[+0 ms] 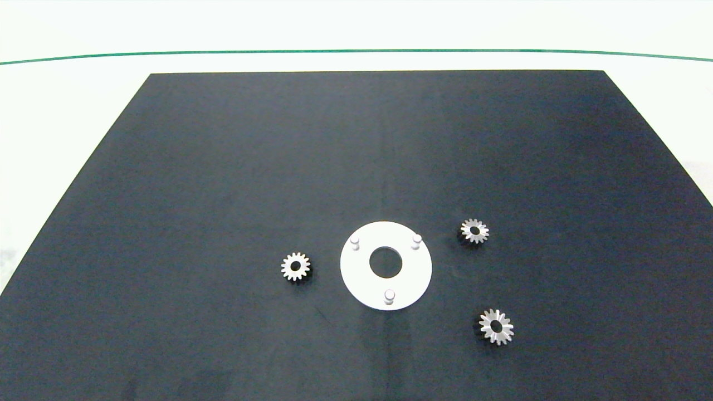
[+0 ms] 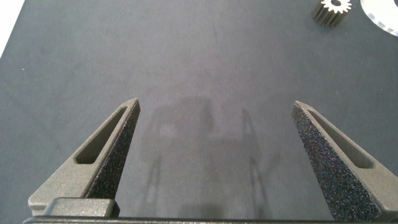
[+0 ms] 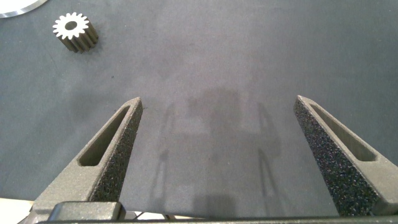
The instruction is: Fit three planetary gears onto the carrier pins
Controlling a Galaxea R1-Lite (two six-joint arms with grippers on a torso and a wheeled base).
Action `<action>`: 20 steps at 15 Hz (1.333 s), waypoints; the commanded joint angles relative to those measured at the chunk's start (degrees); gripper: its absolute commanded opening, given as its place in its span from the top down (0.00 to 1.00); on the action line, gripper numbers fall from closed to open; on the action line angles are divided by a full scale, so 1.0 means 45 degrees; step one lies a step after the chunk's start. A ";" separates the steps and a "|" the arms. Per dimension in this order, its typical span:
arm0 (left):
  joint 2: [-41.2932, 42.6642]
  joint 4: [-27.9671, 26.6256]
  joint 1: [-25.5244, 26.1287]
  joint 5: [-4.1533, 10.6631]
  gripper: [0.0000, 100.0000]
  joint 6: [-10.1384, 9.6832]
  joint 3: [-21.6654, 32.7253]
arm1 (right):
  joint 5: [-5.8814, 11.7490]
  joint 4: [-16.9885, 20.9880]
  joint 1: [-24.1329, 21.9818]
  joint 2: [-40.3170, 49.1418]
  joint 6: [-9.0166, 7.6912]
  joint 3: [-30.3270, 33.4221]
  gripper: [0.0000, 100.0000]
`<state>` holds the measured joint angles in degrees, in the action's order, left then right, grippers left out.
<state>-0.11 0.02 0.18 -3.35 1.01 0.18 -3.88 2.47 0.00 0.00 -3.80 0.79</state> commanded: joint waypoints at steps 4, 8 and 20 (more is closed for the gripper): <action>-0.1694 -0.0904 0.0330 0.0257 0.00 0.0244 0.1893 | -0.1170 0.0798 0.0137 -0.1504 -0.0346 0.1660 0.00; -0.4312 -0.2544 0.1795 0.0315 0.00 0.0967 0.4842 | -0.1170 0.2009 0.1016 -0.5742 -0.1030 0.4804 0.00; -1.1812 -0.4205 0.1971 0.0257 0.00 0.3056 1.0116 | -0.0877 0.5270 0.3926 -1.2930 -0.2690 0.9336 0.00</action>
<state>-50.41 -18.79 8.92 -2.15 14.69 44.65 -8.01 26.12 16.53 -53.72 -15.76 42.23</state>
